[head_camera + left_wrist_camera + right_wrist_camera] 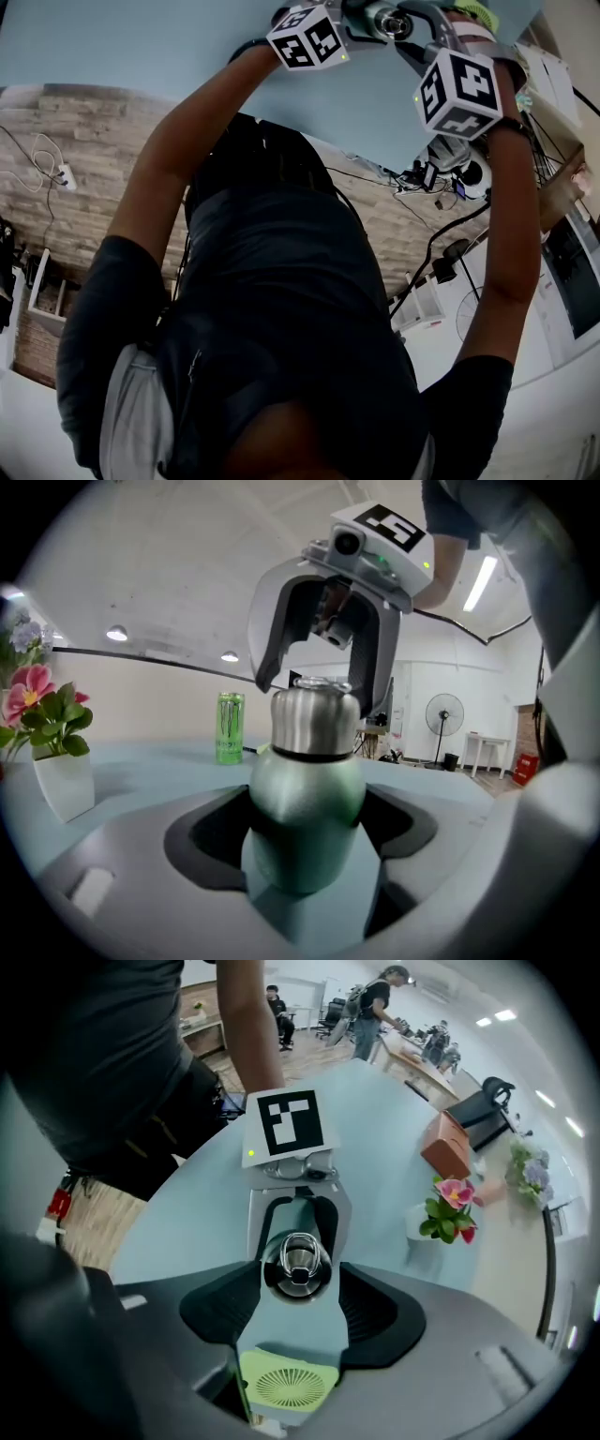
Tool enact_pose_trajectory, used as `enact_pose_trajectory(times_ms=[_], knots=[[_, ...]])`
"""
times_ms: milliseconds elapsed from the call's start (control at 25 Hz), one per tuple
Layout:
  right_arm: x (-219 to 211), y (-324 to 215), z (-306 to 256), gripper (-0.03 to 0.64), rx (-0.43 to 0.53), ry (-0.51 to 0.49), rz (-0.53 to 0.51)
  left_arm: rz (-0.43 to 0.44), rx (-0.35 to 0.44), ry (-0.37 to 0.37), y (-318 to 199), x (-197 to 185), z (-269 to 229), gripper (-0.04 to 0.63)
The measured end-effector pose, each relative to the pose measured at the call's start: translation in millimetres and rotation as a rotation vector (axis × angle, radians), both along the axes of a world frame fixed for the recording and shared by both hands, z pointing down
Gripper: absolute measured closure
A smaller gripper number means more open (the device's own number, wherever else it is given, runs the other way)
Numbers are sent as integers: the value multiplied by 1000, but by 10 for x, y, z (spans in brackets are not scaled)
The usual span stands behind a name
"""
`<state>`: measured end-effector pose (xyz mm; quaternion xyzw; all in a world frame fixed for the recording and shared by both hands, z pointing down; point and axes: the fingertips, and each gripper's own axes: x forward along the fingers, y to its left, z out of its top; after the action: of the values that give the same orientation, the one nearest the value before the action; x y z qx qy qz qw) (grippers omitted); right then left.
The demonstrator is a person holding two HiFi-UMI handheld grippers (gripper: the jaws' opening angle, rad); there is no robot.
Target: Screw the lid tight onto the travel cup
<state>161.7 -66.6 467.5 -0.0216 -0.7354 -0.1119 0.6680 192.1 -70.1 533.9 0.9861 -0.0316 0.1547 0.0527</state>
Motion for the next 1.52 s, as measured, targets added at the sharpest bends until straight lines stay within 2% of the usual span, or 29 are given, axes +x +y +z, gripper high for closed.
enact_pose_trajectory(times_ms=[120, 200, 320, 440, 720, 800, 880, 960, 1240, 1520], knots=[[-15, 10, 71, 386, -37, 15, -24, 0, -1, 2, 0, -15, -11, 179], [-19, -3, 74, 387, -63, -14, 64, -1, -4, 4, -11, -26, -16, 179], [-19, -19, 65, 388, -67, -88, 265, 0, -3, 5, -3, -21, -21, 179], [-59, -67, 26, 388, -28, -198, 504, 1, 2, 3, 2, -17, -8, 179], [16, -113, -7, 390, 184, -446, 1151, 2, 1, 0, 1, -37, -3, 179], [41, -86, 9, 393, 195, -513, 1299, 0, 2, -1, 0, -41, -5, 179], [50, -67, 17, 399, 184, -568, 1402, -2, 4, -1, -2, -44, -8, 179], [55, -58, 18, 400, 186, -582, 1423, -1, 4, -3, 1, -42, -9, 179], [64, -70, 32, 399, 201, -586, 1403, 16, 16, -3, -10, -19, -7, 179], [21, -136, 29, 394, 210, -598, 1360, 87, 90, -113, 23, -164, 25, 178]])
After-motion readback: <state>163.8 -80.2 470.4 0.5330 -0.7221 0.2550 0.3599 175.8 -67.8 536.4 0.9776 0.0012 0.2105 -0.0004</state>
